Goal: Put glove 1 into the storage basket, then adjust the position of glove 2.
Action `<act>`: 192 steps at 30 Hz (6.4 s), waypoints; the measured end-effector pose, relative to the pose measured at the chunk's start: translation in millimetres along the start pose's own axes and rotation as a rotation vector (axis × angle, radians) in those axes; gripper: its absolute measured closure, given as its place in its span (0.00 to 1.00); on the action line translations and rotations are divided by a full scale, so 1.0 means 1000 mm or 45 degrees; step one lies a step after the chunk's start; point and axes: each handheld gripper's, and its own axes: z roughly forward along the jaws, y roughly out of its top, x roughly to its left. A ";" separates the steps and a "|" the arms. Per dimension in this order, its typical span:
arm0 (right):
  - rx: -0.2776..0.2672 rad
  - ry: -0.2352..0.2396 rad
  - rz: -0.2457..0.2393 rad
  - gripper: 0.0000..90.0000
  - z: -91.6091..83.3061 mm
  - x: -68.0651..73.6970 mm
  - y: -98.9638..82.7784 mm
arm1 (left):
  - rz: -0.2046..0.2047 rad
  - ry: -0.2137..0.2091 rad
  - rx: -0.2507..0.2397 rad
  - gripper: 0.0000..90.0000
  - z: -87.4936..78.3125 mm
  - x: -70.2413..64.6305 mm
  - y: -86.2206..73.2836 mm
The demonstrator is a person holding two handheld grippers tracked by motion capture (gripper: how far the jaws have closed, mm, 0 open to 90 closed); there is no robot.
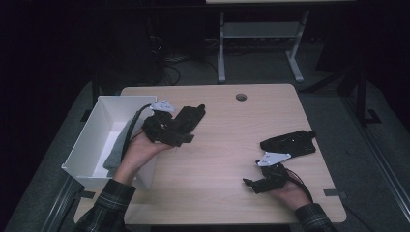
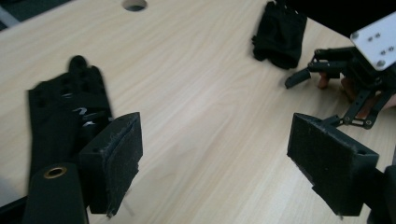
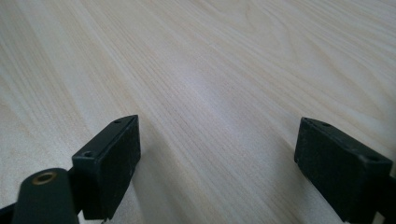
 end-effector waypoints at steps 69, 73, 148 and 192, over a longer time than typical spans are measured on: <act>0.093 -0.264 0.239 1.00 -0.028 -0.116 0.002 | 0.206 0.017 0.058 0.14 0.089 -0.032 -0.127; 0.109 -0.232 0.201 1.00 -0.026 -0.106 0.005 | 0.202 0.017 0.051 0.14 0.089 -0.032 -0.127; 0.085 -0.028 0.047 1.00 0.026 -0.052 0.055 | 0.202 0.020 0.050 0.14 0.090 -0.031 -0.126; -0.019 -0.207 0.201 0.15 -0.050 -0.064 -0.036 | 0.208 0.015 0.057 0.14 0.090 -0.031 -0.126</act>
